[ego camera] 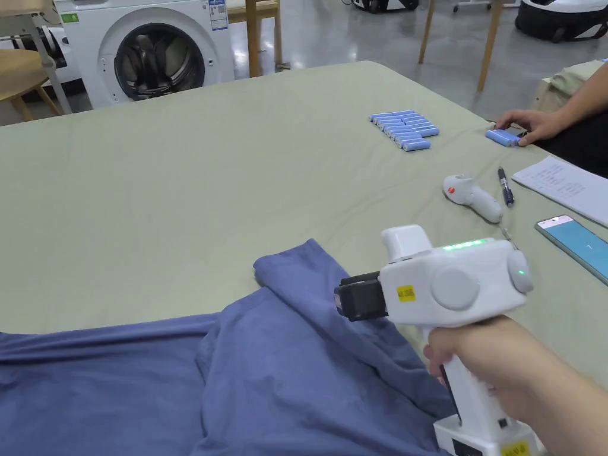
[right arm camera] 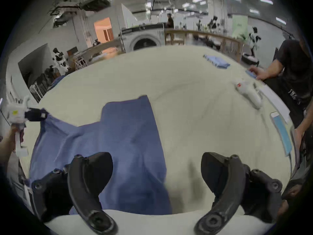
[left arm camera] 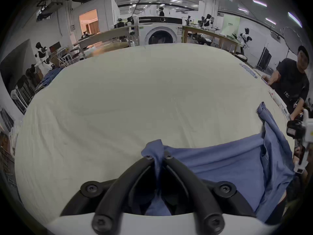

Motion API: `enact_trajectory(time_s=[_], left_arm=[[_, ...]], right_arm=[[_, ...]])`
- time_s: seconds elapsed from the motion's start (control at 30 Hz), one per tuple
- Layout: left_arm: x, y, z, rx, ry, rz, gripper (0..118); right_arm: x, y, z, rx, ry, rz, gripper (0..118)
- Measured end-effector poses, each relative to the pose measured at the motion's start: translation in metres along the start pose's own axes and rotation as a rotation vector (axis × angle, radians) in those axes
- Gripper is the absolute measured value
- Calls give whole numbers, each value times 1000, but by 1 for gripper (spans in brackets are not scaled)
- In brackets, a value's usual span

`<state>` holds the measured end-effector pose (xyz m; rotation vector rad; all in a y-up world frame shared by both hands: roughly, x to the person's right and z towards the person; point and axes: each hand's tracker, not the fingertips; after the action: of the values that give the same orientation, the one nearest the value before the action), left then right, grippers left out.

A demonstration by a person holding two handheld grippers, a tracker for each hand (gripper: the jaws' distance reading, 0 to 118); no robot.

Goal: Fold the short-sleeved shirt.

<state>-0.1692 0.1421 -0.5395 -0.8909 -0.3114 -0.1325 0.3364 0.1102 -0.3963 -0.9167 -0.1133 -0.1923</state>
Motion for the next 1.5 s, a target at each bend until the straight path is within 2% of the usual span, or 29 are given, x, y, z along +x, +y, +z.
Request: enact_trajectory(time_s=[0.1, 0.17, 0.2, 0.27, 0.3, 0.33, 0.4, 0.5, 0.57, 0.67, 0.7, 0.83, 0.97, 1.13, 1.3, 1.43, 1.5], left_arm=[[0, -1, 0, -9, -6, 7, 0], [0, -2, 4, -6, -12, 10, 0], [0, -2, 6, -4, -15, 10, 0], [-2, -3, 7, -5, -22, 9, 0], [-2, -4, 9, -7, -26, 4, 0], [-2, -4, 11, -5, -28, 0, 0], [-5, -5, 16, 5, -36, 7, 0], [-7, -6, 38, 35, -65, 52, 0], [-10, -5, 54, 59, -66, 57, 0], [-19, 2, 91, 113, -71, 79, 0], [-23, 6, 103, 136, -79, 96, 0], [-34, 23, 163, 224, -126, 162, 0], [-33, 46, 228, 347, -80, 100, 0], [-43, 69, 302, 504, -82, 109, 0], [-49, 92, 360, 664, -5, 64, 0], [-53, 109, 393, 751, 74, 59, 0], [-59, 117, 409, 814, 92, 69, 0]], right_arm=[[0, -10, -22, -53, -17, -55, 106], [1, -23, -19, -13, -38, -114, 94], [1, -28, -10, 51, -56, -122, 82], [2, -37, 0, 41, -68, -146, 52], [2, -41, 6, 39, -71, -152, 21], [5, -46, 9, 40, -74, -167, 1], [10, -54, 11, 11, -3, -239, 1], [-2, -62, 26, -21, 91, -189, 1], [-10, -62, 41, 23, 96, -180, 1], [-6, -46, 72, 158, 100, -241, 1], [-5, -38, 86, 185, 109, -235, 1], [-9, 3, 147, 323, 83, -172, 1], [-18, 42, 204, 438, 73, -104, 1], [-33, 85, 260, 557, 79, -60, 1], [-63, 140, 309, 712, 52, 79, 1], [-87, 180, 345, 819, 27, 141, 1], [-95, 197, 360, 870, 58, 145, 1]])
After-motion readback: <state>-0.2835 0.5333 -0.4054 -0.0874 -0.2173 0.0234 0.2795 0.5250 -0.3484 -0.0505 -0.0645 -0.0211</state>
